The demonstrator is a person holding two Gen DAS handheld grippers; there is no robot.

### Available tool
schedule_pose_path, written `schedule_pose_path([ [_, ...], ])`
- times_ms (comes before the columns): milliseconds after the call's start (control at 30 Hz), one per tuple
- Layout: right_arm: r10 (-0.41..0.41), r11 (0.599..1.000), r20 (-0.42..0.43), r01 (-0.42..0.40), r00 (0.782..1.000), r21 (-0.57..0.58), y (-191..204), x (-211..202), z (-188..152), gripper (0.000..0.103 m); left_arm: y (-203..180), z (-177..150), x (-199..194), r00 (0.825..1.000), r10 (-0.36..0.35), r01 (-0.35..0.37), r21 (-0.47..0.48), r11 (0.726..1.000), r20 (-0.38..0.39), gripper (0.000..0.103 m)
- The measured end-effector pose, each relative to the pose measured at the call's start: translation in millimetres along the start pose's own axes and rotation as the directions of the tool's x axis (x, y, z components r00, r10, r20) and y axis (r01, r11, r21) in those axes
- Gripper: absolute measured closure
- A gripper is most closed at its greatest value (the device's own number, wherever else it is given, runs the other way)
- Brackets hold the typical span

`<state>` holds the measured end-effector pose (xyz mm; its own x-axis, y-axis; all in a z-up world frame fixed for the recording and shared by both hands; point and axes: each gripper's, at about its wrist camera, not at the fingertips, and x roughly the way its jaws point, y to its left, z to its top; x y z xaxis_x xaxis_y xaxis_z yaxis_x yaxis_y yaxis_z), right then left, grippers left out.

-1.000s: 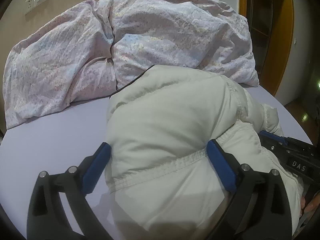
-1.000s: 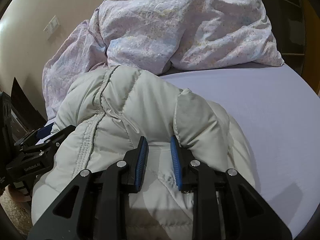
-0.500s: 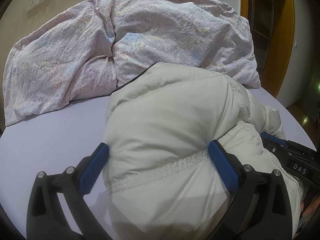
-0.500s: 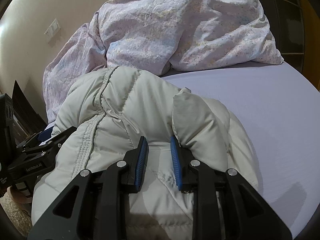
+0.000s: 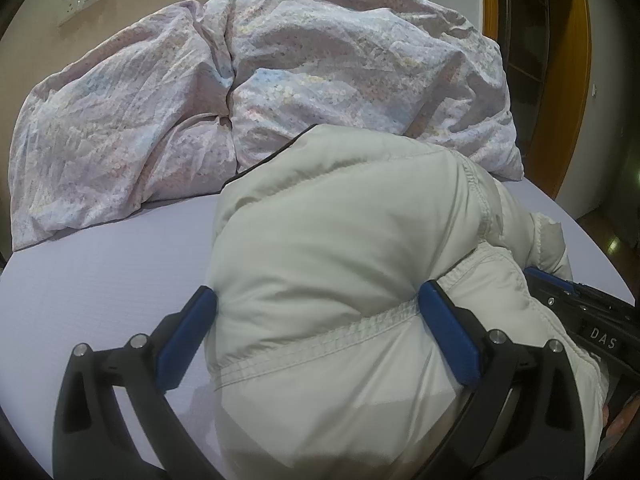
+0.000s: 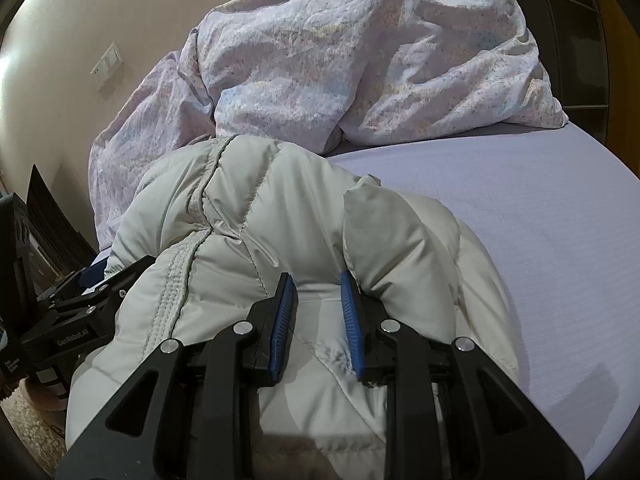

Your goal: Fold large clothes

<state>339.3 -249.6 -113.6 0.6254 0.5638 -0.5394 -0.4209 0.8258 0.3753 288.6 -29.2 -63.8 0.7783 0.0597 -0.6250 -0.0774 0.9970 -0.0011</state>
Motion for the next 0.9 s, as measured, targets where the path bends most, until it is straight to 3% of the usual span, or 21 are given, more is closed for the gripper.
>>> schedule_pose_path([
  [267,-0.056,0.998,-0.021,0.056,0.998,-0.007,10,-13,13,0.077,1,1,-2,1.000,0.016,-0.016,-0.004,1.000,0.001,0.002],
  [467,-0.112,0.994,0.086,0.112,0.990,0.007,6,-34,39,0.076,2,0,-3,1.000,0.015,-0.015,-0.005,1.000,0.003,0.002],
  [633,-0.193,0.981,0.051,0.194,0.980,-0.008,-1,-12,39,0.076,2,0,-3,1.000,0.016,-0.016,-0.003,1.000,0.007,0.002],
  [900,-0.216,0.976,0.040,0.217,0.976,-0.023,-4,6,25,0.076,1,0,-4,1.000,0.023,-0.023,0.002,1.000,0.013,0.002],
])
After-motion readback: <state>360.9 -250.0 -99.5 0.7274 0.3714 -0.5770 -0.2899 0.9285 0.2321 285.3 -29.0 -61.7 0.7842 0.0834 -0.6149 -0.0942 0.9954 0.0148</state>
